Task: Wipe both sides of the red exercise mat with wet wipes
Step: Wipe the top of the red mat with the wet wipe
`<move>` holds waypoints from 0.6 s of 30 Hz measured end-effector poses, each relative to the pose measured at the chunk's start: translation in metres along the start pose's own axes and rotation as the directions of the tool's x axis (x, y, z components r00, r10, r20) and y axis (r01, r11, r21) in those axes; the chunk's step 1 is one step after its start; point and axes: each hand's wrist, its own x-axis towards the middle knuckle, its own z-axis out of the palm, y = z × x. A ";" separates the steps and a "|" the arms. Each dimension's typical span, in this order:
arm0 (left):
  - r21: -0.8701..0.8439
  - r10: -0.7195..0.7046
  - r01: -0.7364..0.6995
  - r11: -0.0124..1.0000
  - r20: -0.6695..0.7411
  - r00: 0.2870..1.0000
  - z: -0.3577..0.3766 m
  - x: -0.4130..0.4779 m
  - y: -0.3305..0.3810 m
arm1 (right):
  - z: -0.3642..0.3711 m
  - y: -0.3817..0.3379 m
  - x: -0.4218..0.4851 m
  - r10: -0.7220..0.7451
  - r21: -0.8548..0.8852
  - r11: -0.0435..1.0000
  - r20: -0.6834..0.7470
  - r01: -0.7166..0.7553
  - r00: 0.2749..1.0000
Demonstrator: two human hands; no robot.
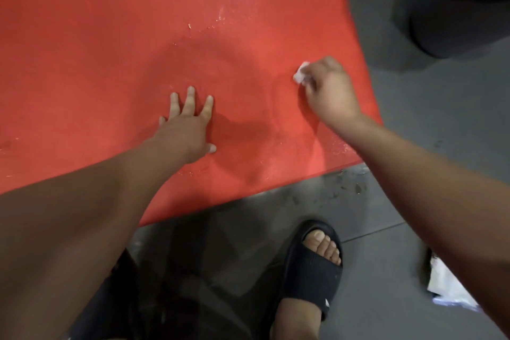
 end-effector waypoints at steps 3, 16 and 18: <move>0.020 -0.013 0.013 1.000 -0.017 1.000 0.001 0.000 0.003 | 0.012 -0.008 0.018 0.119 0.016 0.993 -0.012 -0.119 0.993; 0.046 -0.013 0.014 0.999 -0.031 0.999 0.009 0.003 0.002 | -0.001 0.004 0.011 0.011 0.013 1.000 -0.025 -0.011 1.000; 0.051 -0.012 0.013 0.999 -0.028 1.000 0.007 0.002 0.003 | 0.005 0.001 0.020 0.083 -0.004 0.997 -0.013 -0.083 0.996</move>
